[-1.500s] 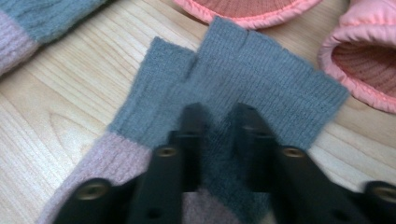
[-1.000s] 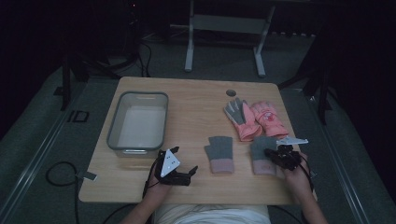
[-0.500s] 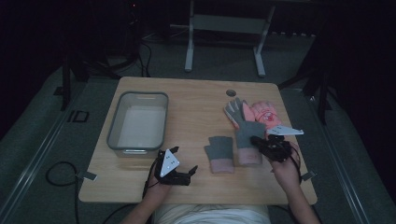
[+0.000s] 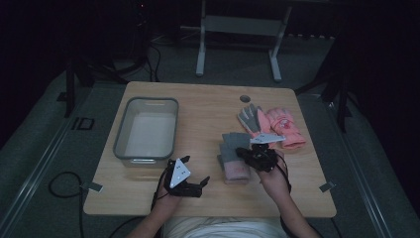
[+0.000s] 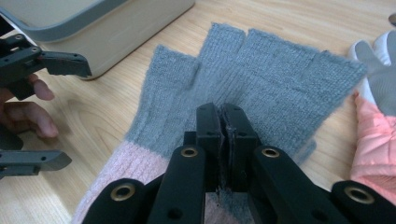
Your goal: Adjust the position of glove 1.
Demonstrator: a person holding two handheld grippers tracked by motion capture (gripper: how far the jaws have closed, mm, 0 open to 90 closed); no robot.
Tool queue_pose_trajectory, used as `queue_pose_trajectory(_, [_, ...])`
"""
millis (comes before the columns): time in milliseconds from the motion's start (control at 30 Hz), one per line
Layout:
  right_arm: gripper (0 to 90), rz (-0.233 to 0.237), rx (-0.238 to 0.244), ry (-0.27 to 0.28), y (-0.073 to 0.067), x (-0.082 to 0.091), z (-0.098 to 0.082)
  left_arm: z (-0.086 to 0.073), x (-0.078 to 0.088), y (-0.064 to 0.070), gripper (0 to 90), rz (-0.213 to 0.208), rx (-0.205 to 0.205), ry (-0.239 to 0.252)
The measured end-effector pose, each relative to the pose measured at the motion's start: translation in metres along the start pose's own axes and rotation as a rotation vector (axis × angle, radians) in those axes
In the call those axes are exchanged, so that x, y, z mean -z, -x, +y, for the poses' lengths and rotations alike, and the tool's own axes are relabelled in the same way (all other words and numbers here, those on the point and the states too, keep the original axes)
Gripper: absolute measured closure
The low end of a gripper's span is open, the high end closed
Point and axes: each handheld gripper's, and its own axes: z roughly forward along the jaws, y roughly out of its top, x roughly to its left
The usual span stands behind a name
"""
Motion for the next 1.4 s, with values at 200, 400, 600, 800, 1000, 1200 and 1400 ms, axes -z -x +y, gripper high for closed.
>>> queue_pose_trajectory(200, [86.6, 0.0, -0.006, -0.053, 0.004, -0.014, -0.011, 0.0, 0.0, 0.0, 1.6, 0.002, -0.002, -0.002])
queue_pose_trajectory(400, [86.5, 0.005, -0.028, -0.09, 0.009, -0.03, -0.02, 0.0, 0.0, 0.001, 1.6, 0.003, -0.008, -0.002])
queue_pose_trajectory(600, [86.3, -0.006, -0.026, -0.122, 0.016, -0.039, -0.026, 0.0, 0.0, 0.001, 1.6, 0.003, -0.01, -0.004])
queue_pose_trajectory(800, [85.8, 0.009, -0.029, -0.153, 0.02, -0.05, -0.031, 0.0, -0.001, 0.002, 1.6, 0.002, -0.014, -0.009])
queue_pose_trajectory(1000, [84.4, 0.017, -0.037, -0.163, 0.022, -0.055, -0.034, -0.001, 0.001, 0.002, 1.6, -0.028, -0.022, 0.02])
queue_pose_trajectory(1200, [77.7, 0.016, -0.043, -0.16, 0.023, -0.056, -0.035, 0.001, -0.002, 0.004, 1.6, 0.013, 0.01, 0.017])
queue_pose_trajectory(1400, [69.0, -0.014, -0.012, -0.089, 0.033, -0.034, -0.025, 0.012, 0.0, 0.008, 4.9, -0.055, -0.057, 0.018])
